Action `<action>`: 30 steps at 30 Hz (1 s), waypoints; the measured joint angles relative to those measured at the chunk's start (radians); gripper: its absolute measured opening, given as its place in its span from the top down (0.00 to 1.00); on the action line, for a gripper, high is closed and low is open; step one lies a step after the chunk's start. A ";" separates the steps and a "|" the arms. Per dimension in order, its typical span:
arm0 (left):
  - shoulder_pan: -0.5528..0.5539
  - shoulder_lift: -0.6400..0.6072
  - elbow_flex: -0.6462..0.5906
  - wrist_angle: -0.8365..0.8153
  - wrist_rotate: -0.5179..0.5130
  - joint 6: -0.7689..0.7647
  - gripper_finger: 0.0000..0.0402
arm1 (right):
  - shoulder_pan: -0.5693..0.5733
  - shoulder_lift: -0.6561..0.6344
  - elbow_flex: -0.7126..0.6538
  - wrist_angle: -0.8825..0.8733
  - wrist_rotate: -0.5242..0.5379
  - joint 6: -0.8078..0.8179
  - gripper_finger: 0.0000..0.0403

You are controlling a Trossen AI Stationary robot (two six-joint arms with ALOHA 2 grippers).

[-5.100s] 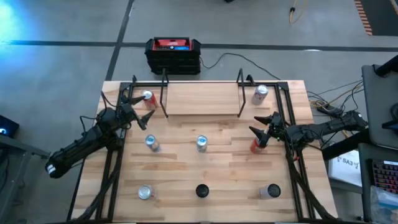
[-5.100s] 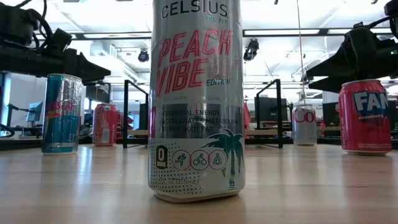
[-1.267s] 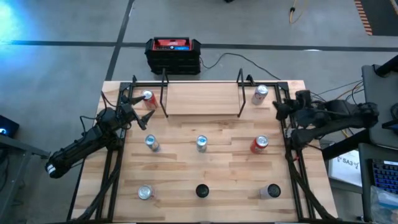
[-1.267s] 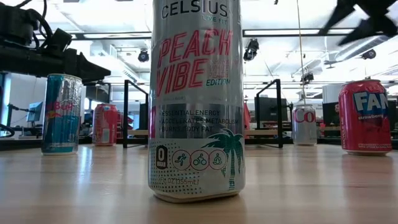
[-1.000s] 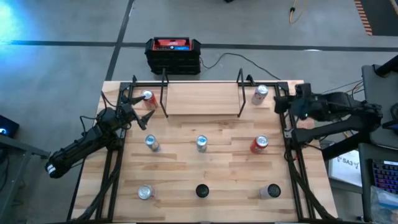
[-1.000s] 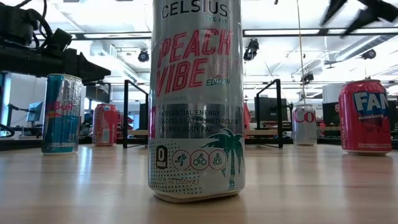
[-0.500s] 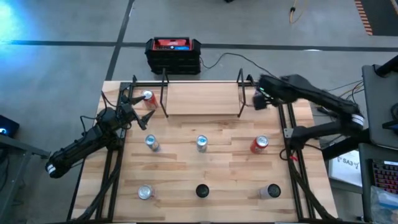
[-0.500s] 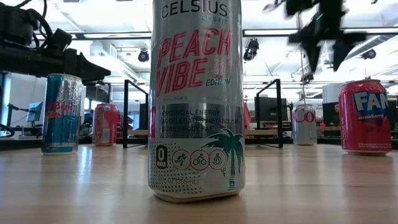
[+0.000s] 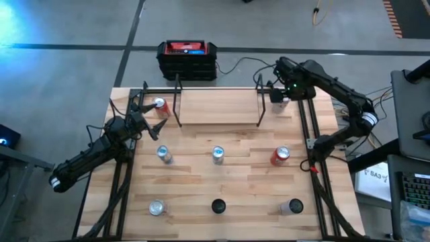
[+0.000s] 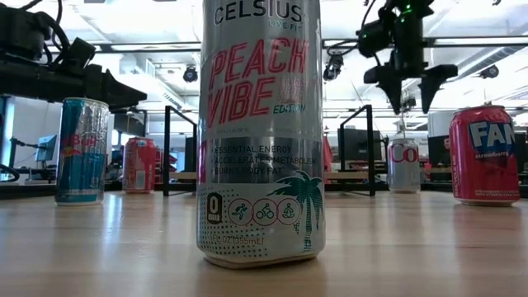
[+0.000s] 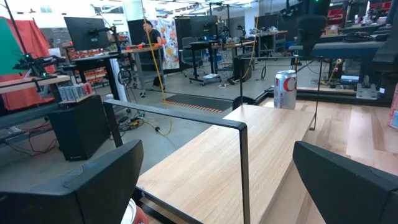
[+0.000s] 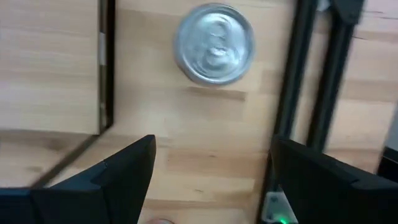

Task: Place canned beverage on shelf
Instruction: Put the top red silver soda can on the shelf

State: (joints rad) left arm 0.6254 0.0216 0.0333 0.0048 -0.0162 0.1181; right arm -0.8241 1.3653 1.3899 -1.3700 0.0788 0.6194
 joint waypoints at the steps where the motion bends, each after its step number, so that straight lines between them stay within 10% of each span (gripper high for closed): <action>1: 0.000 0.000 0.000 0.000 0.000 0.000 0.01 | -0.007 -0.003 0.000 0.013 -0.015 -0.009 0.25; 30: 0.000 0.000 0.000 0.000 0.000 0.000 0.01 | -0.180 0.246 -0.027 0.149 -0.107 -0.140 0.25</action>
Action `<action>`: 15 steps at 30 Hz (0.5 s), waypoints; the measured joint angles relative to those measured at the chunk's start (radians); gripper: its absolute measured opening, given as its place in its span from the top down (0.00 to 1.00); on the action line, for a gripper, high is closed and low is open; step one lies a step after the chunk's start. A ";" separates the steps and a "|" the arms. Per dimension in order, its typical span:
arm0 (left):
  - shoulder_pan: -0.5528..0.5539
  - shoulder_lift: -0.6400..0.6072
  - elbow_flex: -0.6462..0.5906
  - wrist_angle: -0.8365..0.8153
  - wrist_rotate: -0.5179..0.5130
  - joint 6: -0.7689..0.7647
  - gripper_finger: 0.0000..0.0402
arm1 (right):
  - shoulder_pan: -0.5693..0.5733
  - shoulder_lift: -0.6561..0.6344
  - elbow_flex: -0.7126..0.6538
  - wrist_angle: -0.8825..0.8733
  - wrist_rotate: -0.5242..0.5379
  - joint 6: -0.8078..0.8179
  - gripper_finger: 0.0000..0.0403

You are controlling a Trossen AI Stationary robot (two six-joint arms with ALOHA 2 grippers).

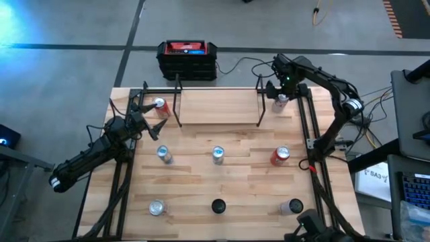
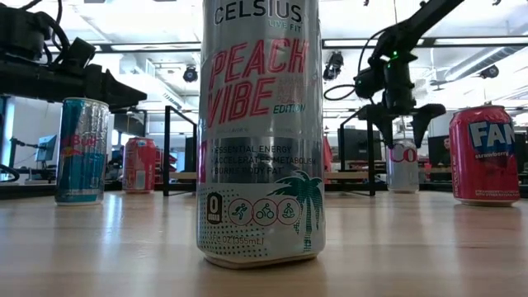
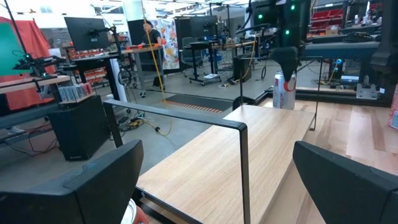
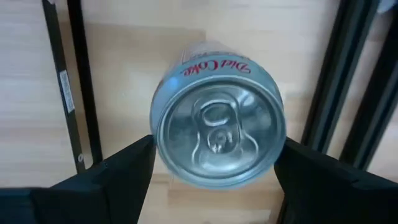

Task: Place canned beverage on shelf
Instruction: Put the top red silver soda can on the shelf

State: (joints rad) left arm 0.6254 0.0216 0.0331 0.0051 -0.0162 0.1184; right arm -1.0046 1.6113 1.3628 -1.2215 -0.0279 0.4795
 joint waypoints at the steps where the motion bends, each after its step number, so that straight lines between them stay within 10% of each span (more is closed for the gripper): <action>1: 0.000 0.000 0.000 0.000 0.000 0.000 0.01 | 0.000 0.001 0.000 0.011 0.000 -0.014 0.25; 15: 0.000 0.000 0.000 0.000 0.000 0.000 0.01 | -0.002 -0.016 -0.004 0.101 -0.007 -0.100 0.25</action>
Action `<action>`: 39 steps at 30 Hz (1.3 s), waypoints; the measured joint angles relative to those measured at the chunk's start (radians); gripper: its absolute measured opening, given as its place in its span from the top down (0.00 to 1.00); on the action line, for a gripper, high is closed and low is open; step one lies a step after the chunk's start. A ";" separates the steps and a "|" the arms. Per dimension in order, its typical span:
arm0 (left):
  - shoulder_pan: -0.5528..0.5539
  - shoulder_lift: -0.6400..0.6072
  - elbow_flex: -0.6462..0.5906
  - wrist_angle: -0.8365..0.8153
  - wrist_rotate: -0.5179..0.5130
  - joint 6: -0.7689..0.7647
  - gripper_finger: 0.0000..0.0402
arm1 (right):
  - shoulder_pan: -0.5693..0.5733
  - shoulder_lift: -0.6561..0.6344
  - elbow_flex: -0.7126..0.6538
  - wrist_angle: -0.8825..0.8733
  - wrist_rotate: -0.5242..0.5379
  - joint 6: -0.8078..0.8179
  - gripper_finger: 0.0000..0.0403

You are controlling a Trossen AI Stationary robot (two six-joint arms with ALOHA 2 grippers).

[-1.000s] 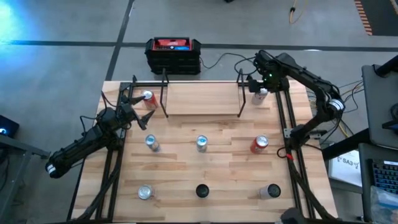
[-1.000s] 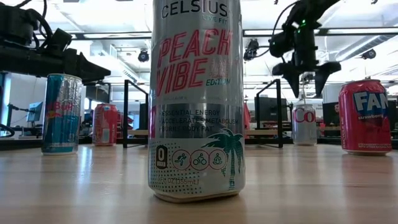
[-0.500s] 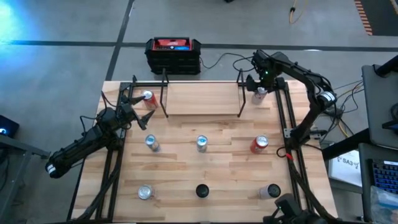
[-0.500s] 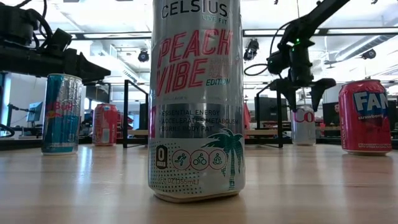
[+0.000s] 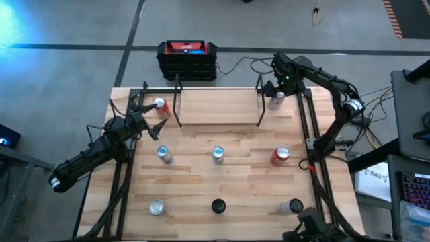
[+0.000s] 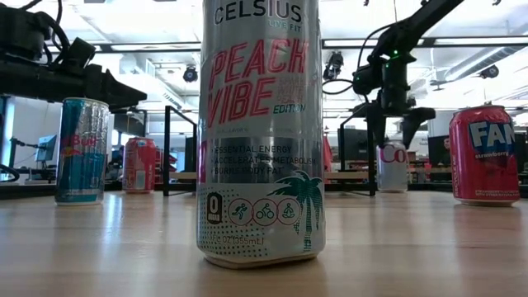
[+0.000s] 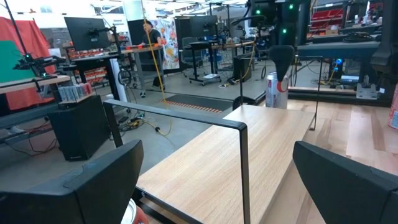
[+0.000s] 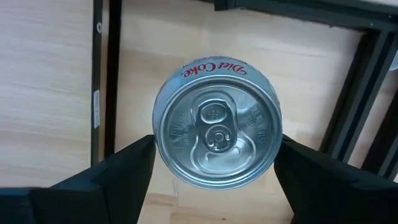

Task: Place canned beverage on shelf
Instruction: Put the top red silver soda can on the shelf

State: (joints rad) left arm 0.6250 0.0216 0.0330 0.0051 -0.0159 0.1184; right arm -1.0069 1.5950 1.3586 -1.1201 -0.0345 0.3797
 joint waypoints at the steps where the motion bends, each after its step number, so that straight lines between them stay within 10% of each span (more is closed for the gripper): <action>1: 0.000 0.000 0.000 0.000 0.000 0.000 0.01 | 0.000 0.002 0.000 0.005 0.000 -0.009 0.25; 14: 0.000 0.000 0.000 0.000 0.000 0.000 0.01 | -0.001 0.017 -0.002 0.036 0.001 -0.039 0.05; 39: 0.000 0.000 0.000 0.000 0.000 0.000 0.01 | -0.002 0.042 -0.021 0.052 0.034 -0.051 0.16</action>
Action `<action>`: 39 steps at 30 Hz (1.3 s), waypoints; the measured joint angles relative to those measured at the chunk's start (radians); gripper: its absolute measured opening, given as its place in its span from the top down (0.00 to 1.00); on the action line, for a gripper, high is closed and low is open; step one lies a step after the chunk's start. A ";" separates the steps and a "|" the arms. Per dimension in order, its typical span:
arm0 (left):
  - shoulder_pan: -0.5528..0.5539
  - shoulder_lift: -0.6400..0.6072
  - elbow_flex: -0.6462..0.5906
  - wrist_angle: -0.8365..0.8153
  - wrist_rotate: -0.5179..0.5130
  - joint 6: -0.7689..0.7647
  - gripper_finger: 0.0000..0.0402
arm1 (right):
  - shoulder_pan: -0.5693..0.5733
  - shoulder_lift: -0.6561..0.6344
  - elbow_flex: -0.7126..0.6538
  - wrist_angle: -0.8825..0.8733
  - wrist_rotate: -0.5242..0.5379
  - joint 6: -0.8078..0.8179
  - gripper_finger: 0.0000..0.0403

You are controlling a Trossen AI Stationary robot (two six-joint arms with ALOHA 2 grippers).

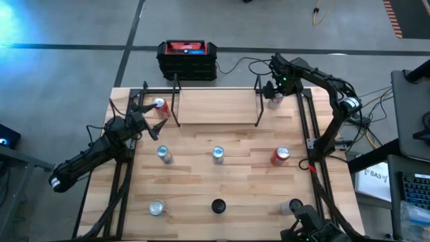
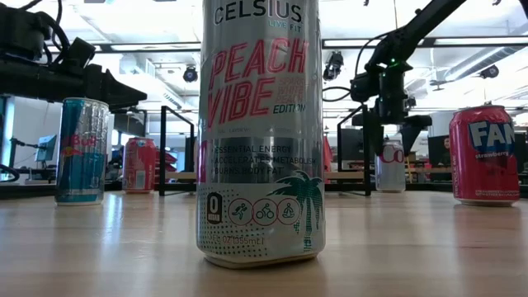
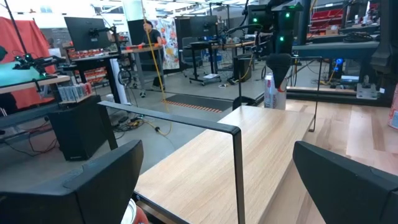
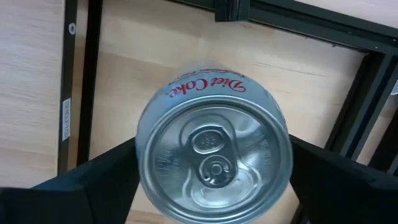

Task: Place canned beverage on shelf
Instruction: Put the top red silver soda can on the shelf

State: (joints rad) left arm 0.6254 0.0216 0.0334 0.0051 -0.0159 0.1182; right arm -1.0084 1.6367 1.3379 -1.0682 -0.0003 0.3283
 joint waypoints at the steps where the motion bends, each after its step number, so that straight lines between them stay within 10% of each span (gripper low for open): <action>1: 0.000 0.000 0.000 0.000 0.000 0.000 0.01 | 0.000 0.000 -0.001 0.003 -0.001 0.000 0.18; 25: 0.000 0.000 0.000 0.000 0.000 0.000 0.01 | 0.013 -0.192 -0.011 -0.171 -0.052 0.107 0.28; 39: 0.000 0.000 0.000 0.000 0.000 0.000 0.01 | 0.344 -0.505 -0.013 -0.341 -0.052 0.361 0.26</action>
State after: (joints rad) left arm 0.6254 0.0216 0.0334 0.0051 -0.0162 0.1183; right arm -0.6644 1.1315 1.3251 -1.4093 -0.0523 0.6896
